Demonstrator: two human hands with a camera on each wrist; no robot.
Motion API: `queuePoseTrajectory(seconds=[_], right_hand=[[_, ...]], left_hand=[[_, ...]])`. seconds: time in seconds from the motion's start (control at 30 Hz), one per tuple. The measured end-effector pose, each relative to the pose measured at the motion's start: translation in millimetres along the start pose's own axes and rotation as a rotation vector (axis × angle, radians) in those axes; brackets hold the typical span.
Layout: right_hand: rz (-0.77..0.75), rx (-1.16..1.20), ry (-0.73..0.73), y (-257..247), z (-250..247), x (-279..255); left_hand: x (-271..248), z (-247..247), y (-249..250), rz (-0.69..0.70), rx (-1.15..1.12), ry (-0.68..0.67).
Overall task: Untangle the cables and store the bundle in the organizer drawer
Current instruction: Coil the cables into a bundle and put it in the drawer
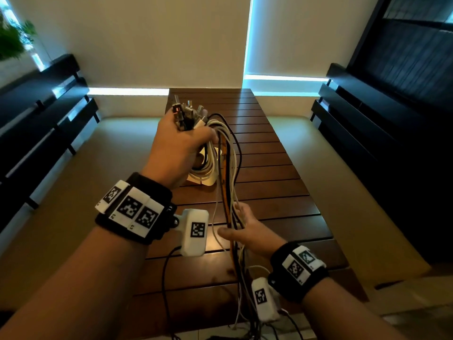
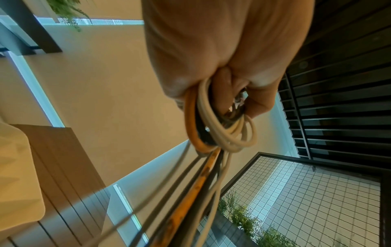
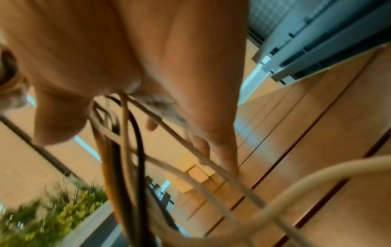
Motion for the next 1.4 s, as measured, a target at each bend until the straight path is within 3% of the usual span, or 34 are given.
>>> queuePoseTrajectory(seconds=[0.1,0.2,0.27,0.33,0.43,0.63,0.73,0.83,0.93,1.03,1.27,1.4], right_hand=[[0.042,-0.018,-0.037,2.8,9.1,10.9],[0.110,0.052,-0.229,7.9,12.8,14.1],[0.105,0.152,-0.216,3.2,1.9,17.2],[0.049,0.184,-0.040,-12.0,-21.9,26.7],[-0.053,0.025,0.292,-58.8,-66.1,36.2],[-0.407,-0.363,0.724,-207.5,-126.4,49.6],[-0.629,-0.427,0.847,-280.0,-140.2,52.8],[-0.704,-0.518,0.871,-306.9,-140.1,60.4],[-0.640,-0.509,0.804,-272.9,-134.1,73.0],[-0.534,-0.507,0.744,-202.8,-130.1,88.2],[-0.106,-0.653,0.390,-67.0,-117.7,98.7],[0.101,-0.832,0.379,-25.4,-134.4,82.5]], left_hand=[[2.9,-7.2,3.8,0.034,-0.005,0.005],[9.5,-22.2,6.5,0.058,-0.063,0.010],[14.2,-35.1,6.1,0.058,-0.087,0.017],[17.4,-46.3,1.5,0.050,-0.072,0.051],[20.0,-57.4,-6.9,0.048,-0.070,0.124],[28.9,-72.8,-4.6,0.110,-0.043,0.158],[34.5,-78.1,0.7,0.134,-0.016,0.174],[37.7,-84.4,-1.0,0.125,-0.026,0.193],[32.1,-83.3,-8.7,0.109,-0.015,0.170],[21.2,-76.7,-27.7,0.035,0.033,0.141],[9.9,-49.8,-60.5,-0.103,0.206,0.002],[4.5,-30.6,-61.1,-0.111,0.255,-0.048]])
Point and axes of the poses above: each hand's wrist, its own x-axis towards the middle knuckle, its own z-axis out of the palm, y = z × x, the point moved 4 cm from there along x, towards the middle knuckle, and after that the axes turned 1 degree about z, right-handed, at the moved point
